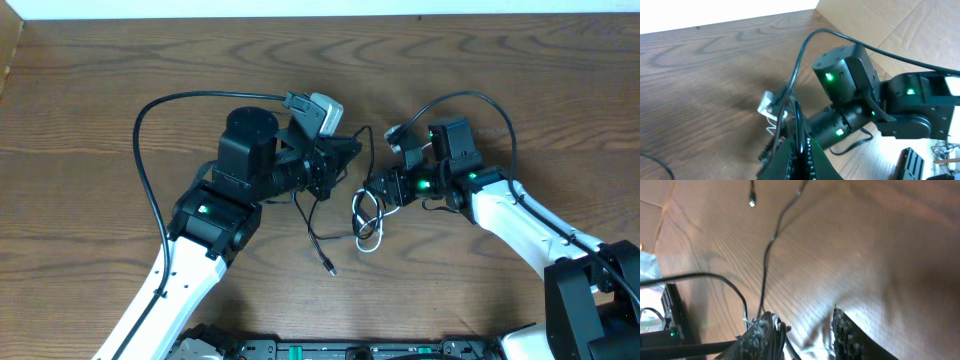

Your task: Untangle cables

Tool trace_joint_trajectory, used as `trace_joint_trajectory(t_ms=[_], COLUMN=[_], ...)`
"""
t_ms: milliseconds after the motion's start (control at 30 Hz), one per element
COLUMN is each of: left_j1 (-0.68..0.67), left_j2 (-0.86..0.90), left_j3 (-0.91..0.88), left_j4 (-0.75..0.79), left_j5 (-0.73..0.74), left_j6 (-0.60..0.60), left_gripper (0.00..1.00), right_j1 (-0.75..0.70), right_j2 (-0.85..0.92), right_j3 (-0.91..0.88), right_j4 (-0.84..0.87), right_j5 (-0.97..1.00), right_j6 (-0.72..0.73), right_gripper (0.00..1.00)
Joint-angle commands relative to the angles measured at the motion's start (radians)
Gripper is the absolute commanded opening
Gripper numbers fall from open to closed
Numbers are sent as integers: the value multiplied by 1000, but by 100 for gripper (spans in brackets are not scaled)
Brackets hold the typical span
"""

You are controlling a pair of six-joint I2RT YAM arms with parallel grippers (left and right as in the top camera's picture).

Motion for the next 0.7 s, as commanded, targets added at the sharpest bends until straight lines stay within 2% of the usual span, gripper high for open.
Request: trace_joint_trajectory(t_ms=[0,333,500,667], left_j1=[-2,-2,-2,-2], left_j2=[4,4,4,4], left_j3=[9,9,9,9], left_j4=[7,3,-29,-38], left_j5=[-19,-70,-136,-150], left_j6=[17,17,17,17], left_gripper=[7,8,7,8], right_j1=[7,7,7,7], right_j2=[9,9,9,9], right_j3=[5,5,5,5], right_j4=[-50,-106,-99,-103], right_j5=[26,-35,-147,-240], right_j6=[-9,-9,-9,-9], right_gripper=[33,29,34,34])
